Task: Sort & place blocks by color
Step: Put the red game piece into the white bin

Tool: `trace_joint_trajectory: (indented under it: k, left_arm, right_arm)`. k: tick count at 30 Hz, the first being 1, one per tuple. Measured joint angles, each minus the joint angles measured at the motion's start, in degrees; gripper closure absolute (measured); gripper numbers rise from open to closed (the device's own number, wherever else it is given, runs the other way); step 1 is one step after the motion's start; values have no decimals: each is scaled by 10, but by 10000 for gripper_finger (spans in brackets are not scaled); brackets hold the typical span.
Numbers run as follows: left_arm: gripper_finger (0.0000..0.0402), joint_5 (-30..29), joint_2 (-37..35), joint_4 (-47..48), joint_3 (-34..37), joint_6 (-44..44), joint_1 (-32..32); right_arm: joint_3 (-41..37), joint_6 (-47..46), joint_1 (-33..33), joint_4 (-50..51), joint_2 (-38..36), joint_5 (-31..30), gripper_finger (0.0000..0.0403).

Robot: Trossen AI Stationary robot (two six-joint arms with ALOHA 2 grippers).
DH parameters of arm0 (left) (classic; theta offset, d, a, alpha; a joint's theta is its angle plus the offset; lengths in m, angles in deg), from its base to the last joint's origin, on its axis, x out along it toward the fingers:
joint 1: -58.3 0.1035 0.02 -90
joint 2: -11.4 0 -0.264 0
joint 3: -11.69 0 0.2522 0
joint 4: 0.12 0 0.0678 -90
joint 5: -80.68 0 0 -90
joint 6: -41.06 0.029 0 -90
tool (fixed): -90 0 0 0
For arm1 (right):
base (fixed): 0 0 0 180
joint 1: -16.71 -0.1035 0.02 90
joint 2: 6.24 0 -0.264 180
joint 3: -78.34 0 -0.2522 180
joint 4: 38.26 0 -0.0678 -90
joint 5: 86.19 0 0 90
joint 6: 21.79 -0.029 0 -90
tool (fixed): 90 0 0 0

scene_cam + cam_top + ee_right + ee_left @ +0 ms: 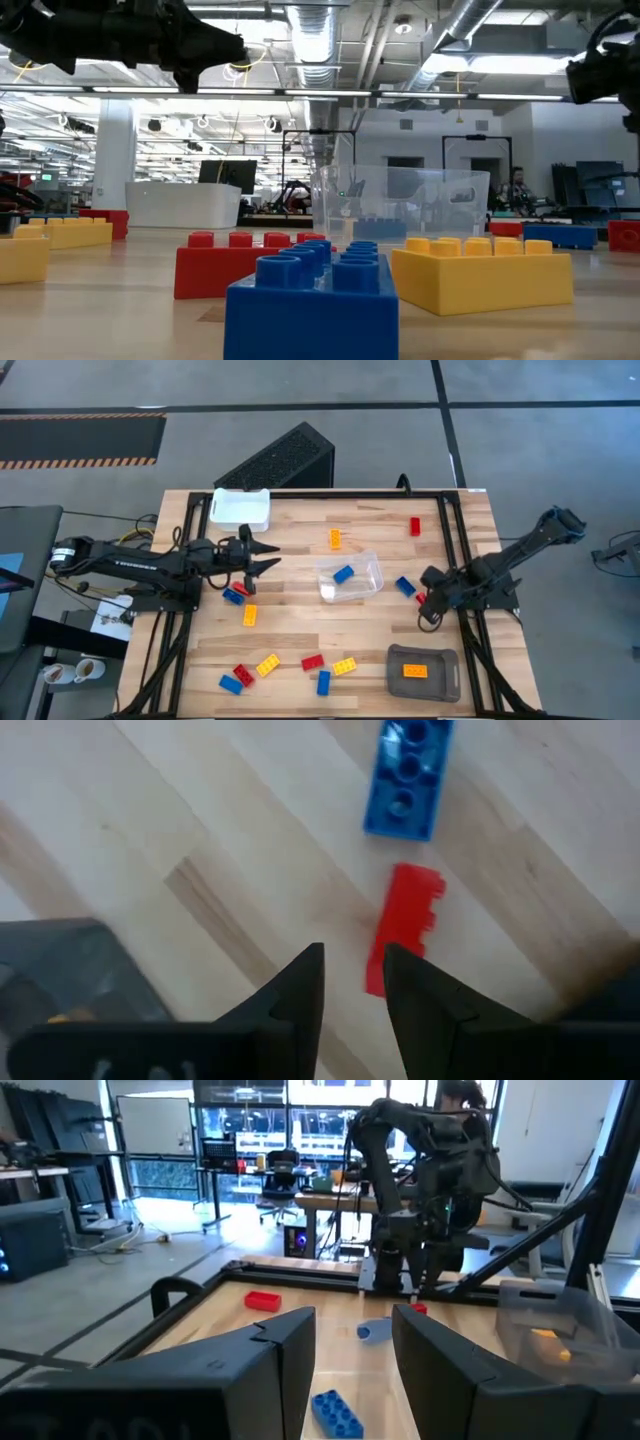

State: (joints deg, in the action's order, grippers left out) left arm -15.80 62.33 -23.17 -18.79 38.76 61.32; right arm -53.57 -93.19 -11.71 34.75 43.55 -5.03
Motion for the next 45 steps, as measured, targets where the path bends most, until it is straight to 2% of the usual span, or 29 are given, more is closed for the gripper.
trace_joint_trajectory:
  k: [4, 12, 16, 29, 34, 40, 45]
  left_arm:
    - [279, 0, 0, 9, 0, -5, 0]
    - [279, 0, 0, 15, 0, -10, 0]
    - [279, 0, 0, 17, 0, -18, 0]
    - [279, 1, 1, 40, 0, -36, 0]
    - [279, 1, 1, 40, 0, -44, 0]
    - [279, 2, 1, 42, 0, -44, -1]
    - [279, 2, 1, 43, 0, -44, -1]
  right_arm:
    - [0, -7, -10, -2, 2, -2, 248]
    - [0, -11, 10, -2, 5, -2, 143]
    - [-1, -29, 31, -3, 29, 0, 123]
    - [-1, -2, 77, 0, 178, 60, 121]
    - [-11, 14, 82, -23, 214, 81, 125]
    - [-60, 37, 84, -121, 216, 118, 150]
    - [-70, 23, 83, -113, 200, 118, 199]
